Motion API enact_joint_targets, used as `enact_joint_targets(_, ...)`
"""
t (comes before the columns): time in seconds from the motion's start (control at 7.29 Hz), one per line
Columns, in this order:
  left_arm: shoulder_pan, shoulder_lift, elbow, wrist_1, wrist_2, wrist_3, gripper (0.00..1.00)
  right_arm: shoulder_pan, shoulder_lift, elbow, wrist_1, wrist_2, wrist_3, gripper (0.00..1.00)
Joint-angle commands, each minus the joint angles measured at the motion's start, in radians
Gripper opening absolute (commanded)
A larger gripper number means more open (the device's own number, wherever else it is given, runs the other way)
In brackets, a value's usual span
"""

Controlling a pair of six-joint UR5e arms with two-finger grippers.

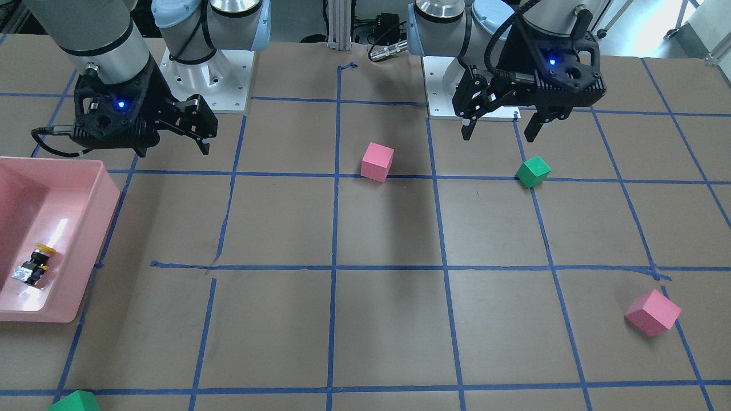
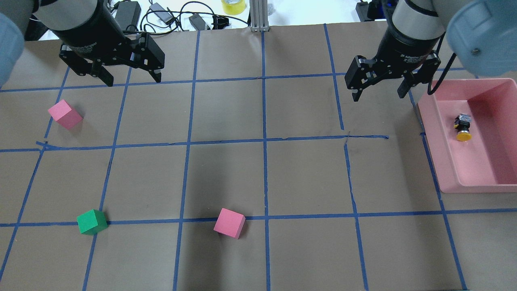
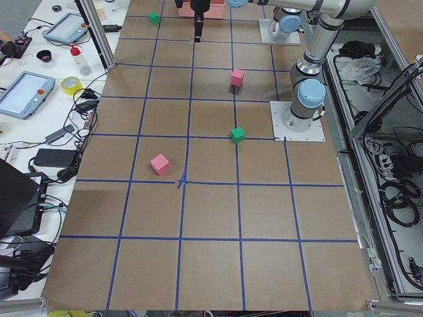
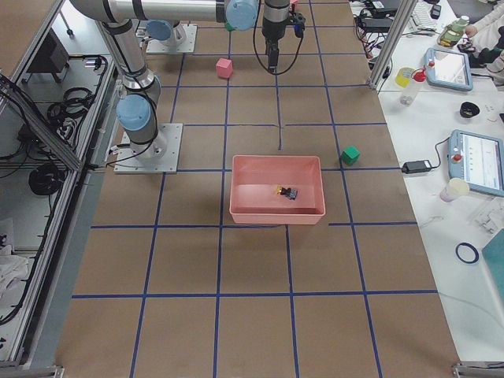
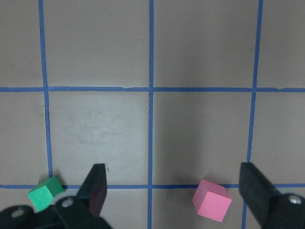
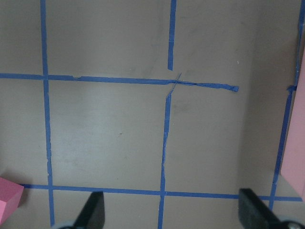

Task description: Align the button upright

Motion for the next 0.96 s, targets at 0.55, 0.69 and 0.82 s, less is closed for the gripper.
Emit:
enact_joint_targets(0.55, 0.002, -0.002, 0.002, 0.000, -0.002, 0.075, 1.00, 0.000, -0.005, 0.000, 0.011, -0.004, 0.013, 1.00)
enact_joint_targets(0.69, 0.000, 0.000, 0.002, -0.002, -0.002, 0.075, 1.00, 0.000, -0.007, -0.003, 0.011, -0.004, 0.013, 1.00)
enact_joint_targets(0.82, 0.000, 0.002, 0.002, -0.003, 0.001, 0.075, 1.00, -0.005, -0.002, 0.001, -0.001, -0.007, 0.016, 1.00)
